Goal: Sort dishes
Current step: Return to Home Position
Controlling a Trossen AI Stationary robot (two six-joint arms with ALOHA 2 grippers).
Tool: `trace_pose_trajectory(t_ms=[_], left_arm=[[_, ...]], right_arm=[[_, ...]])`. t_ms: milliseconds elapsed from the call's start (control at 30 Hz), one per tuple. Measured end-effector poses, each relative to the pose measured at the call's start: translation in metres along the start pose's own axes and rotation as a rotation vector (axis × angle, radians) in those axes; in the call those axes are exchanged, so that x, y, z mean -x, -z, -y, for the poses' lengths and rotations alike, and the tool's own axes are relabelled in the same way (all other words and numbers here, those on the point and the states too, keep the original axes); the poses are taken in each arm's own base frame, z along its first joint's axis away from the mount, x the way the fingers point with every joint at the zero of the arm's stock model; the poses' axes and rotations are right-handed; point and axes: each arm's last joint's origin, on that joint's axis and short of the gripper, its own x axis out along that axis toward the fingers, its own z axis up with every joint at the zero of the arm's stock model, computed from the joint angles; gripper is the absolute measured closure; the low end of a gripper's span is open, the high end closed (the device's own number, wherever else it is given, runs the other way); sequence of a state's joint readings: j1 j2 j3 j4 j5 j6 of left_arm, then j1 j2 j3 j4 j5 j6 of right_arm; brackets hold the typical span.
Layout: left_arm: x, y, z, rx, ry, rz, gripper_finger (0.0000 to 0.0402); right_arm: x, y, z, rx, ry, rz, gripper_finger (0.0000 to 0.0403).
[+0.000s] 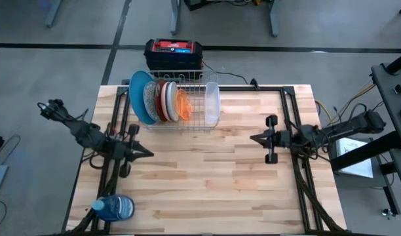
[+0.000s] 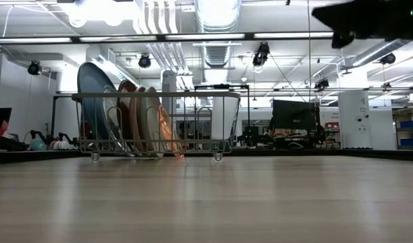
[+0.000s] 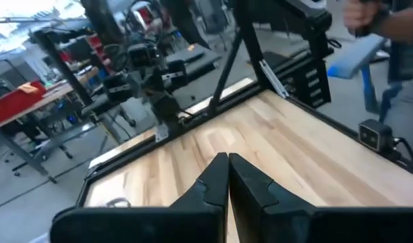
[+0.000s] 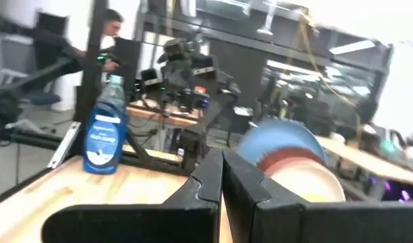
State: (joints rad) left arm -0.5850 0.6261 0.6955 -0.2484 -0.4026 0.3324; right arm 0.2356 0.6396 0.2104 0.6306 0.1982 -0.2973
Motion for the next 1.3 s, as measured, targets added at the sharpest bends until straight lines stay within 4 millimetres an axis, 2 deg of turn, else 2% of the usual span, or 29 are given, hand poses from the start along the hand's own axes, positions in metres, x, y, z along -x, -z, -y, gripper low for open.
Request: trace_pose_trajectory(t_ms=[200, 333, 467, 667, 833, 1100, 1300], left_arm=[[-0.004, 0.048, 0.013, 0.046, -0.067, 0.103, 0.0401], [-0.012, 0.071, 0.024, 0.060, -0.024, 0.176, 0.0401], [-0.015, 0.081, 0.029, 0.046, -0.019, 0.155, 0.0401], [-0.014, 0.094, 0.020, 0.066, -0.136, 0.010, 0.0401], [-0.015, 0.118, 0.013, 0.118, -0.224, -0.063, 0.0401], [-0.003, 0.134, 0.002, 0.114, -0.340, -0.041, 0.0401], [0.010, 0.144, -0.005, 0.098, -0.612, -0.118, 0.0401]], right_arm=[[0.019, 0.024, 0.000, -0.067, 0.084, -0.039, 0.0402], [0.027, 0.033, -0.001, -0.109, 0.114, -0.045, 0.0401], [0.030, 0.038, -0.001, -0.124, 0.146, -0.064, 0.0402], [0.030, 0.039, 0.000, -0.108, 0.159, -0.074, 0.0402], [0.031, 0.042, 0.001, -0.078, 0.220, -0.114, 0.0401], [0.031, 0.044, 0.000, -0.088, 0.225, -0.131, 0.0401], [0.031, 0.046, 0.000, -0.085, 0.223, -0.141, 0.0402]])
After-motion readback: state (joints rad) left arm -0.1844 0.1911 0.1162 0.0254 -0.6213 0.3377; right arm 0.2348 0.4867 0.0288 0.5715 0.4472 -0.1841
